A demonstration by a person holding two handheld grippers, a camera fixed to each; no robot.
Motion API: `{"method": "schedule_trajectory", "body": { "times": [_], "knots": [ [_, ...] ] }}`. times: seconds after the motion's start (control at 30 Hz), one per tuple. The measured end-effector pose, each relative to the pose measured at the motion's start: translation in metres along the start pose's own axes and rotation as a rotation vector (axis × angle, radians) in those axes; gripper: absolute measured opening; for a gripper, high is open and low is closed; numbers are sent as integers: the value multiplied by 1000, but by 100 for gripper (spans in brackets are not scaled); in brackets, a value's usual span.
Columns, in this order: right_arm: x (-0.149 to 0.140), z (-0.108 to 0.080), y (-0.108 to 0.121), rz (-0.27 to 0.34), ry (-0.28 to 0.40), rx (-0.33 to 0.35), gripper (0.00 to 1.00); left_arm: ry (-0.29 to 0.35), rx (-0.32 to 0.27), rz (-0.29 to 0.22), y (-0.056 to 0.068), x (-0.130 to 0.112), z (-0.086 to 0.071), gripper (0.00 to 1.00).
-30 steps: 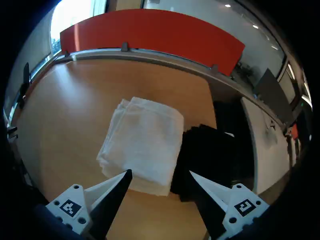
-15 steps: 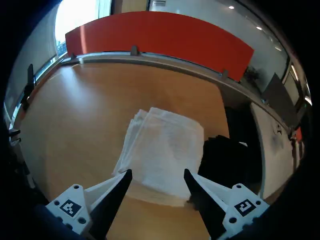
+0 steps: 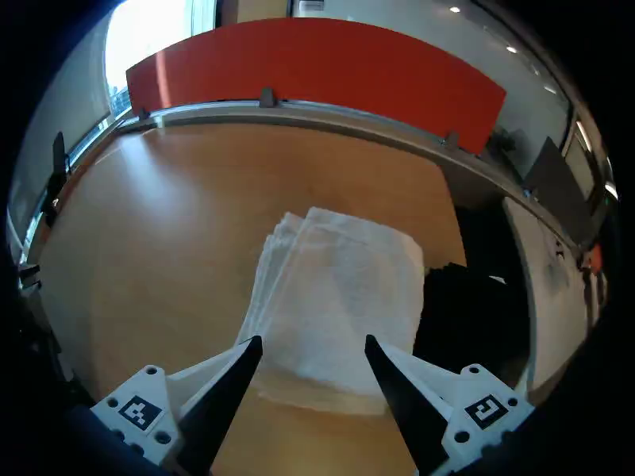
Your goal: Fold towel
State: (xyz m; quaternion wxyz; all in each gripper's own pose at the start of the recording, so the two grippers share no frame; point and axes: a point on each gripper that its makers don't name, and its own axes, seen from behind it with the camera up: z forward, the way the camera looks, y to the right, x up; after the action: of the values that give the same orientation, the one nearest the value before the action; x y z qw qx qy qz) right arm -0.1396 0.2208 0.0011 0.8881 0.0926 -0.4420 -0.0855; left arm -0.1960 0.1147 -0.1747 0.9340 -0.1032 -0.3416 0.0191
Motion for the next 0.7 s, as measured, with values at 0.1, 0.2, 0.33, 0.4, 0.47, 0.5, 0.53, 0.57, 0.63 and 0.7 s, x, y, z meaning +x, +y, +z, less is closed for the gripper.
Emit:
{"method": "schedule_trajectory", "body": {
  "times": [0.1, 0.2, 0.33, 0.4, 0.47, 0.5, 0.53, 0.57, 0.63, 0.7],
  "knots": [
    [-6, 5, -4, -1, -12, 4, 100, -1, 2, 0, -1, -1, 0, 92],
    [-13, 9, -5, -4, -26, 5, 100, -2, 4, 2, -2, -1, -1, 92],
    [-18, 13, -5, -4, -37, 4, 100, -4, 8, 2, -4, -2, -3, 93],
    [-19, 14, -6, -2, -39, 5, 100, -6, 9, 1, -5, -3, -3, 93],
    [-19, 15, -6, -1, -41, 6, 100, -7, 11, 1, -6, -3, -4, 93],
    [-20, 15, -6, -2, -43, 5, 100, -7, 11, 1, -6, -4, -4, 93],
    [-21, 15, -6, -3, -45, 5, 100, -8, 11, 1, -6, -4, -4, 93],
    [-21, 15, -6, -4, -46, 5, 100, -8, 12, 1, -6, -4, -4, 93],
    [-20, 14, -6, -7, -42, 4, 100, -8, 12, 0, -6, -4, -4, 92],
    [-16, 12, -6, -8, -33, 4, 100, -8, 11, -1, -6, -4, -3, 92]
  ]
}}
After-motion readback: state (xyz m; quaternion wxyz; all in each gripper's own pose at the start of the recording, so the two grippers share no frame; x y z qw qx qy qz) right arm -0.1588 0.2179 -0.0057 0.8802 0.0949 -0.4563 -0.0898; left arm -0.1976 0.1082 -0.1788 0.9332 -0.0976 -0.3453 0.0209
